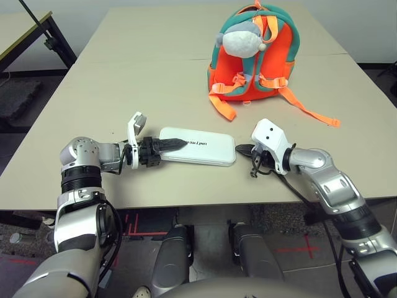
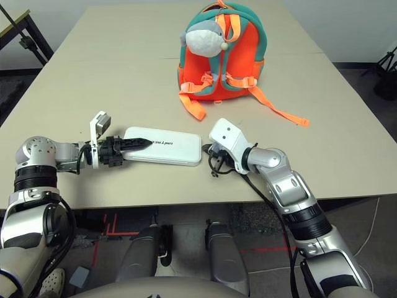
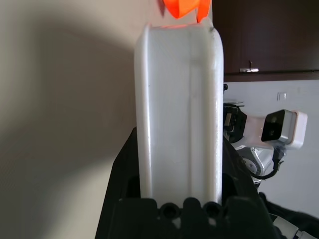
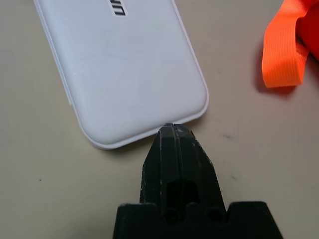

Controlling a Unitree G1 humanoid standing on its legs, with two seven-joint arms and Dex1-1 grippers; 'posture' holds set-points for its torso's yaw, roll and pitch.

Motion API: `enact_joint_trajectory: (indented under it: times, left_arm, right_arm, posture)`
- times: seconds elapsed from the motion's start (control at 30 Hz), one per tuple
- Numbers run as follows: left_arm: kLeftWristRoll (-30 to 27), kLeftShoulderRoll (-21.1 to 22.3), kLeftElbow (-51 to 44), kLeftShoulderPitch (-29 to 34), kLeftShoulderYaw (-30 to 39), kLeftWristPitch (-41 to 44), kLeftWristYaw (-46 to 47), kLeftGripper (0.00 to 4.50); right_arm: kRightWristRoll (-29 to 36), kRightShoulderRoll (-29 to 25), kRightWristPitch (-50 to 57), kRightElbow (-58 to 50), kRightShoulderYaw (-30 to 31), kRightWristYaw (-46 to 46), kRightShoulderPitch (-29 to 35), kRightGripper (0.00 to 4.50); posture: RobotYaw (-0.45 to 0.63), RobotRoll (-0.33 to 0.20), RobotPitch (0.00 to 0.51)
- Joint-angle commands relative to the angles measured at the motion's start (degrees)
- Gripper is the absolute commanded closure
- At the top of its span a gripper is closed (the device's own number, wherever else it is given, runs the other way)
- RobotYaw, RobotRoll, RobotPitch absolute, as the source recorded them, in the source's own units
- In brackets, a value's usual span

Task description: Put the pencil case into the backpack and zip it.

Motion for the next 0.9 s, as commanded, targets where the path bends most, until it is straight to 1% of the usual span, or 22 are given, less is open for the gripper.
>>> enact_joint_trajectory:
  times: [0.03,0.1,0.2,0.27,0.3,0.4,0.43,0.47,0.5,0.57,0.77,0.9]
  left_arm:
    - [3.4,0.0,1.07,1.06,-1.37,-2.05,2.32,3.16]
    - [2.91,-0.01,0.28,0.6,-0.31,-4.39,1.95,3.16]
    - [1.75,-0.04,-1.02,-1.23,1.72,-6.76,1.79,3.16]
    - [1.28,-0.2,-1.59,-1.89,2.5,-7.32,2.03,3.16]
    - [0.87,-0.24,-2.11,-2.47,3.01,-7.69,2.04,3.16]
    - [-0.68,-0.05,-3.82,-5.24,4.86,-8.33,2.49,3.16]
    - [-1.37,0.18,-4.47,-6.71,5.66,-8.82,2.6,3.16]
    - [-2.07,0.39,-4.88,-8.43,6.7,-9.32,3.01,3.16]
    - [-2.82,0.57,-4.99,-10.31,7.94,-9.55,3.48,3.16]
    - [-3.62,0.65,-5.31,-12.53,9.43,-9.78,4.16,3.16]
    - [-5.36,1.27,-7.29,-16.8,11.21,-11.56,4.73,3.16]
    - [-6.25,2.12,-8.55,-19.43,12.07,-15.3,3.86,3.16]
  right_arm:
    - [-0.18,-0.07,-0.97,0.13,0.8,0.18,-0.03,4.5]
    - [-0.46,-0.2,-1.26,0.37,0.82,0.05,0.0,4.5]
    - [-1.21,-0.35,-1.89,1.27,0.75,-0.52,-0.28,3.93]
    - [-1.35,-0.3,-2.13,1.61,0.63,-0.68,-0.39,3.27]
    - [-1.36,-0.33,-2.23,1.79,0.59,-0.67,-0.46,2.84]
    - [-1.53,-0.43,-2.48,2.38,0.43,-0.95,-0.68,1.78]
    - [-1.63,-0.48,-2.48,2.61,0.34,-1.07,-0.76,1.34]
    - [-1.78,-0.6,-2.49,2.87,0.22,-1.2,-0.79,1.04]
    - [-1.93,-0.7,-2.47,3.22,0.1,-1.33,-0.87,0.58]
    - [-2.14,-0.88,-2.53,3.78,-0.09,-1.46,-0.97,0.0]
    - [-2.64,-1.37,-2.34,5.13,-0.95,-2.21,-1.6,0.0]
    - [-0.99,-0.09,0.91,5.86,-3.78,-4.91,-2.36,0.0]
  posture:
    - [-0.17,0.0,0.146]
    - [-0.17,0.0,0.144]
    - [-0.17,0.0,0.144]
    - [-0.17,0.0,0.145]
    - [-0.17,0.0,0.145]
    - [-0.17,0.0,0.147]
    - [-0.17,0.0,0.148]
    - [-0.16,0.0,0.149]
    - [-0.16,0.0,0.149]
    - [-0.16,0.0,0.15]
    - [-0.16,0.0,0.152]
    - [-0.16,0.0,0.152]
